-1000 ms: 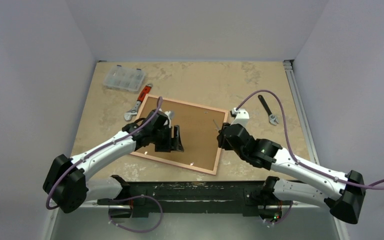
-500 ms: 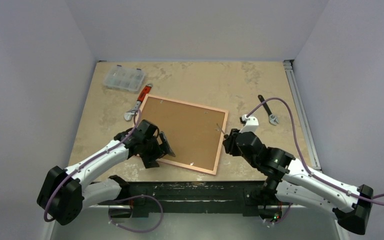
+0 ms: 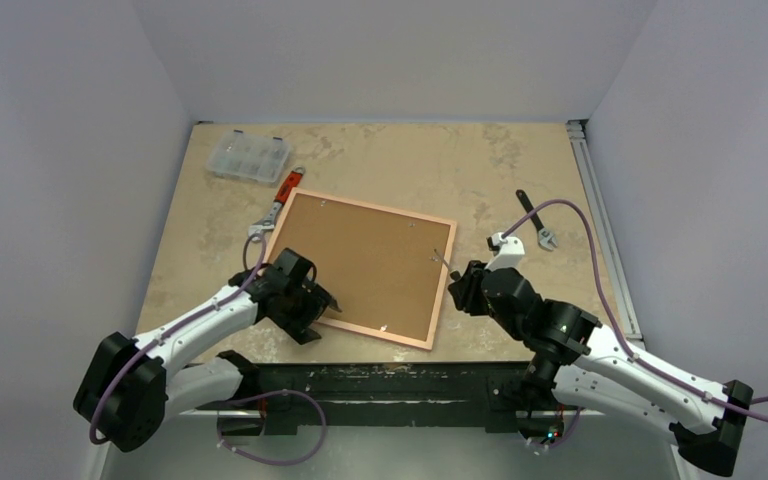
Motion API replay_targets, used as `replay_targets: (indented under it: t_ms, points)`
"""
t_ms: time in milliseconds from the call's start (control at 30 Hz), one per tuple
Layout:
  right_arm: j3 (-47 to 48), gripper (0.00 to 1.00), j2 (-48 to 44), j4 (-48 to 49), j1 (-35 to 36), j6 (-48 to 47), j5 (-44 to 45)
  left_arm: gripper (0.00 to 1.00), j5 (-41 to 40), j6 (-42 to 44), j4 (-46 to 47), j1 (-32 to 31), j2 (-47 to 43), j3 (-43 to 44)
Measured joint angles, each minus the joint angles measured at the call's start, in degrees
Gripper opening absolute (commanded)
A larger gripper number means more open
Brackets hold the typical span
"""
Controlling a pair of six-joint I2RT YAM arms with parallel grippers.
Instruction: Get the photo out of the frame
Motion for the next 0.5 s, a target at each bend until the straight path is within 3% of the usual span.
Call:
replay_targets:
  t_ms: [333,500]
  points:
    - [0.1,0.00,1.1,-4.1,0.0,1.6,-0.8,0.41,0.8,-4.3,3.6,0.0,4.5,-1.9]
    - [1.9,0.00,2.0,-5.1,0.0,0.7,-2.8,0.13,-1.6,-3.9,5.4,-1.8,4.2,-2.3]
